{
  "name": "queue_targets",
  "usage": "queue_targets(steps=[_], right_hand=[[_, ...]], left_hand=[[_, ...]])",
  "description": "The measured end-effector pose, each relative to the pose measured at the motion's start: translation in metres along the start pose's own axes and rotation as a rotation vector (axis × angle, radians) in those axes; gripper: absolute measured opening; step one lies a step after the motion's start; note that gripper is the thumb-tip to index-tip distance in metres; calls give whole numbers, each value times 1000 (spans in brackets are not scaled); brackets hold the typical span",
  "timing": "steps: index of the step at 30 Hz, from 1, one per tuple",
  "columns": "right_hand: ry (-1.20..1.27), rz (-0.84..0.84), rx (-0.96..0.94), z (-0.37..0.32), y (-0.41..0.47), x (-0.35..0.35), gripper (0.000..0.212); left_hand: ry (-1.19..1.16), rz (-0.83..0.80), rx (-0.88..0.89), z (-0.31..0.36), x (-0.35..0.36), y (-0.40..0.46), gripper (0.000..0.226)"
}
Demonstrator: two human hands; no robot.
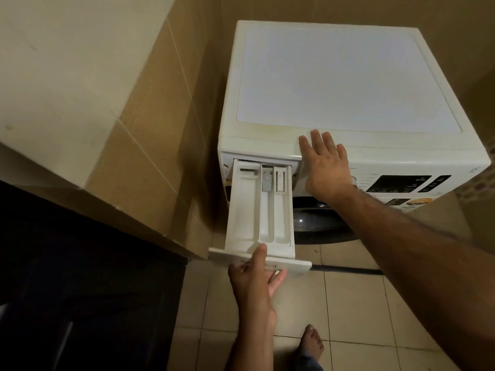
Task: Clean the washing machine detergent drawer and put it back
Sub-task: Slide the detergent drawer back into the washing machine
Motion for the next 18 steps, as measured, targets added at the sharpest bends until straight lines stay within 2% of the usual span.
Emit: queue_targets(steps=[3,7,9,13,18], right_hand=[[-15,-35,0,1,0,-1,95],[-21,-48,6,0,-2,-3,98],[-21,-39,12,-1,-3,-2,98],[-17,-17,20,-1,-4,0,97],[12,-9,12,1,-3,3,99]], left_hand=[[6,-58,31,10,14,4,51],[18,-61,19,10,18,15,47],[12,-128,19,5,20,16,44],[36,-219,-12,-5,19,20,64],[123,-235,42,8,24,39,29]])
Point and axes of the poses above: each hand's wrist, its own y-axis towards the middle knuckle, its own x-axis out of the palm, z = x × y, the point moved 6 cm from there along y, towards the middle knuckle, and after that the axes turned 1 degree about z, right-handed, at the moved point
